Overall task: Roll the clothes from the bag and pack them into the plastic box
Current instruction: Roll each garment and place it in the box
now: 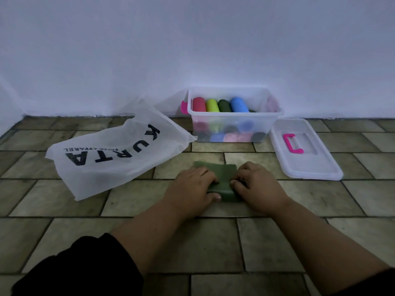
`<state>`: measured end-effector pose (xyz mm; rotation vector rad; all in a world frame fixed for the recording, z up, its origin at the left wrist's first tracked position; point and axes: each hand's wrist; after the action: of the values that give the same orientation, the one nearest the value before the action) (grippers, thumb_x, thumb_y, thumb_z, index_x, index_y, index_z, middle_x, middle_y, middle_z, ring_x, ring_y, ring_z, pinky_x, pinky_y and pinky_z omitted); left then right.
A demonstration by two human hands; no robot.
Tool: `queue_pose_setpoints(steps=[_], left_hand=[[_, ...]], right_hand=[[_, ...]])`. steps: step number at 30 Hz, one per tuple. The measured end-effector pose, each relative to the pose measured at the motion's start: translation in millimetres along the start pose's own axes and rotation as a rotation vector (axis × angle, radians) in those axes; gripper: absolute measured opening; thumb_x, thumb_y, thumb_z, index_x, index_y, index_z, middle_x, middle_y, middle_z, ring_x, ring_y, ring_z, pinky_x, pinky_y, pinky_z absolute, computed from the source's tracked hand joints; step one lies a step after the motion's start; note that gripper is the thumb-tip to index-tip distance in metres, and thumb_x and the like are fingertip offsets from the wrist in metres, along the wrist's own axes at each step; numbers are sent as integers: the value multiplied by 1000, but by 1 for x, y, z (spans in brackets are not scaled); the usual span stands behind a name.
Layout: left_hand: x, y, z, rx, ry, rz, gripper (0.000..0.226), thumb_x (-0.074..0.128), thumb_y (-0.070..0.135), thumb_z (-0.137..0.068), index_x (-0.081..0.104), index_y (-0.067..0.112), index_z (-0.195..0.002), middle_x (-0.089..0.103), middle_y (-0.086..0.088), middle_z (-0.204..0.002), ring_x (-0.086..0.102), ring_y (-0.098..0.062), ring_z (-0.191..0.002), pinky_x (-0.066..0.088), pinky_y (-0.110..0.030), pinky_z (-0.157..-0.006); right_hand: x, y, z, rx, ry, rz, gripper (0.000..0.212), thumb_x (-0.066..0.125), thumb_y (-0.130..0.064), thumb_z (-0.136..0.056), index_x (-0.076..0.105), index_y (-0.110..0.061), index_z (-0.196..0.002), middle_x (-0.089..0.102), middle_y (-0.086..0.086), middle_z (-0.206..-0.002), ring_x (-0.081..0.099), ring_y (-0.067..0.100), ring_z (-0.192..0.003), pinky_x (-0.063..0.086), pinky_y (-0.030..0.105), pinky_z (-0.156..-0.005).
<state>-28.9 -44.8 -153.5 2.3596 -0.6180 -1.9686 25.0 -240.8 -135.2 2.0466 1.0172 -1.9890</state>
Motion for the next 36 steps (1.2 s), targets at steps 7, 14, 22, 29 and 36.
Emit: queue_pose_setpoints(steps=[7, 14, 22, 29, 36], left_hand=[[-9, -8, -31, -206, -103, 71, 36, 47, 52, -89, 62, 26, -108, 64, 1, -106, 57, -18, -95, 44, -39, -86], [-28, 4, -36, -881, 51, 705, 52, 49, 45, -90, 40, 21, -136, 46, -11, -131, 49, -27, -114, 44, -37, -91], [-13, 34, -42, -1018, 3, 1111, 55, 58, 28, -89, 36, 18, -138, 50, -11, -129, 54, -30, -109, 49, -45, -93], [-4, 43, -38, -951, 165, 1369, 41, 63, 22, -86, 47, 24, -124, 59, -6, -111, 60, -27, -100, 53, -47, -87], [-33, 45, -84, -650, 234, 988, 63, 66, 29, -84, 33, 27, -139, 52, -4, -130, 54, -24, -112, 44, -33, -98]], right_hand=[[4, -11, -7, -115, -23, 157, 43, 61, -46, -74, 54, -25, -111, 53, -4, -108, 50, 18, -98, 43, 35, -82], [-12, -9, -39, 172, -322, 41, 31, 48, -46, -92, 61, -22, -106, 63, 3, -94, 56, 18, -86, 41, 31, -72], [-17, -16, -22, 336, -379, -330, 26, 58, -39, -90, 64, -18, -104, 65, 3, -94, 59, 16, -82, 45, 29, -68], [-16, -13, 3, 451, -338, -997, 12, 67, -23, -82, 64, -13, -88, 71, 5, -85, 67, 15, -74, 50, 28, -65], [-47, 4, -28, 427, -248, -1290, 22, 58, 4, -82, 56, -15, -93, 70, 8, -83, 69, 19, -74, 55, 33, -63]])
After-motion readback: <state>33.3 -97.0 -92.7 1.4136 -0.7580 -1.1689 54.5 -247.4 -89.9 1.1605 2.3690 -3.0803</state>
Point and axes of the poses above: each hand's wrist, its own z-axis away from the middle knuckle, its own x-axis out of the palm, y = z × x
